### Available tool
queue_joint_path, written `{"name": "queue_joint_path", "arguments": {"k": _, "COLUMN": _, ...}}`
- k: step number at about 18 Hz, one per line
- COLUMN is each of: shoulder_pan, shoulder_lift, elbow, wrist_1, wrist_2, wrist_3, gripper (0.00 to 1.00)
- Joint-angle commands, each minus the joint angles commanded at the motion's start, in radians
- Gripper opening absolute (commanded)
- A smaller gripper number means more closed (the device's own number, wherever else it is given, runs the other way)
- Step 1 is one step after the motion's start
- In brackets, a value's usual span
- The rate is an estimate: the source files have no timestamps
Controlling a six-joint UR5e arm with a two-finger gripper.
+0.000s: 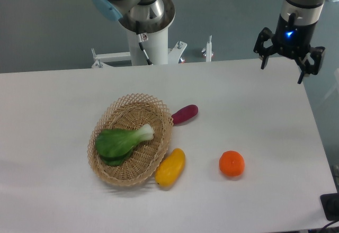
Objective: Pick up the orange from the table
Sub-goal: 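Move the open gripper down toward the orange on the table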
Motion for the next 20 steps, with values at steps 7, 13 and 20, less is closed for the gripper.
{"name": "queue_joint_path", "arguments": {"k": 7, "shoulder_pan": -0.005, "shoulder_lift": 0.000, "elbow": -0.015, "wrist_1": 0.021, "wrist_2": -0.003, "wrist_3": -0.011, "gripper": 1.00}}
{"name": "queue_joint_path", "arguments": {"k": 13, "shoulder_pan": -0.021, "shoulder_lift": -0.002, "elbow": -0.066, "wrist_1": 0.075, "wrist_2": -0.002, "wrist_3": -0.095, "gripper": 1.00}}
{"name": "queue_joint_path", "arguments": {"k": 20, "shoulder_pan": -0.100, "shoulder_lift": -0.012, "elbow": -0.199, "wrist_1": 0.235, "wrist_2": 0.006, "wrist_3": -0.329, "gripper": 1.00}}
